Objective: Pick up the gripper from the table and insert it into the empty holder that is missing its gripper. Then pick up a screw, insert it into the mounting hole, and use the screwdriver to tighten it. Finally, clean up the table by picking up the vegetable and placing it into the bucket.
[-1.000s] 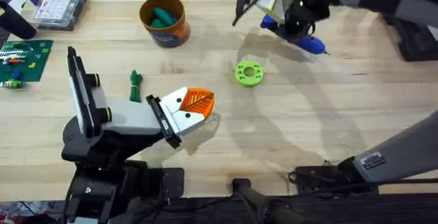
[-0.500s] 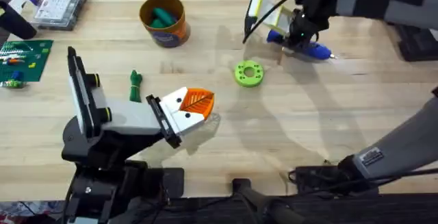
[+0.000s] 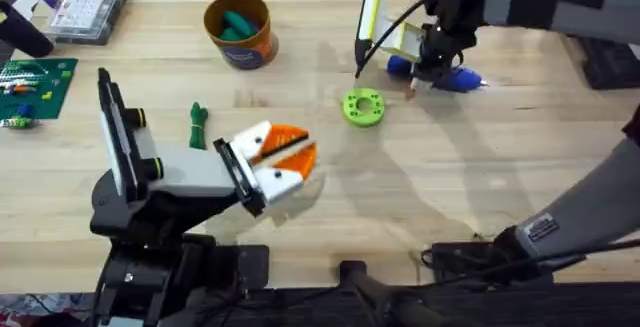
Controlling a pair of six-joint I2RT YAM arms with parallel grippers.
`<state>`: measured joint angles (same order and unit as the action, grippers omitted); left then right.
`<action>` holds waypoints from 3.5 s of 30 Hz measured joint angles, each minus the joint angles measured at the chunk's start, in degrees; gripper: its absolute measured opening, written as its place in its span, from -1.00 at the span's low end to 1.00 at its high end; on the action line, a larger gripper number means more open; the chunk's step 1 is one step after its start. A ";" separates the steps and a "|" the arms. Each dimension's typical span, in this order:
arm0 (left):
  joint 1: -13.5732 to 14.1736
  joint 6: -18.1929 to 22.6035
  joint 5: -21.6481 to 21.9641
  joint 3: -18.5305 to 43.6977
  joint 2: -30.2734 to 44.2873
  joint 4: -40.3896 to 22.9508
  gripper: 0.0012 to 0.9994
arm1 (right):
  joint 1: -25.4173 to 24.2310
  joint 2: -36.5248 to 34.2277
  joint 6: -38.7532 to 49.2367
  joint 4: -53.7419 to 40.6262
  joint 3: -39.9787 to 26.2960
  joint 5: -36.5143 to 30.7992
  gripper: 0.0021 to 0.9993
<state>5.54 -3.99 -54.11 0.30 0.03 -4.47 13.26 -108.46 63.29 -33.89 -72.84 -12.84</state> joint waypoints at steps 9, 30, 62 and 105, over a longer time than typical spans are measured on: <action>0.00 -0.35 0.17 0.00 0.00 -0.02 0.97 | 1.94 6.83 -8.80 -2.72 -1.18 -1.05 0.99; 0.00 -6.04 18.53 13.19 8.31 -6.64 0.97 | 11.22 33.13 -53.69 -16.93 -10.07 -0.83 0.99; -28.20 3.54 53.18 54.95 58.12 -53.30 0.97 | 12.35 51.71 -66.77 -23.57 -4.83 -0.85 0.99; -24.74 7.19 52.22 55.60 93.35 -50.16 0.97 | 12.35 49.16 -66.73 -23.52 -4.74 -0.85 0.99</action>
<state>-19.20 3.20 -1.89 55.90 93.38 -54.63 25.61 -59.31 -3.44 -57.41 -77.58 -13.69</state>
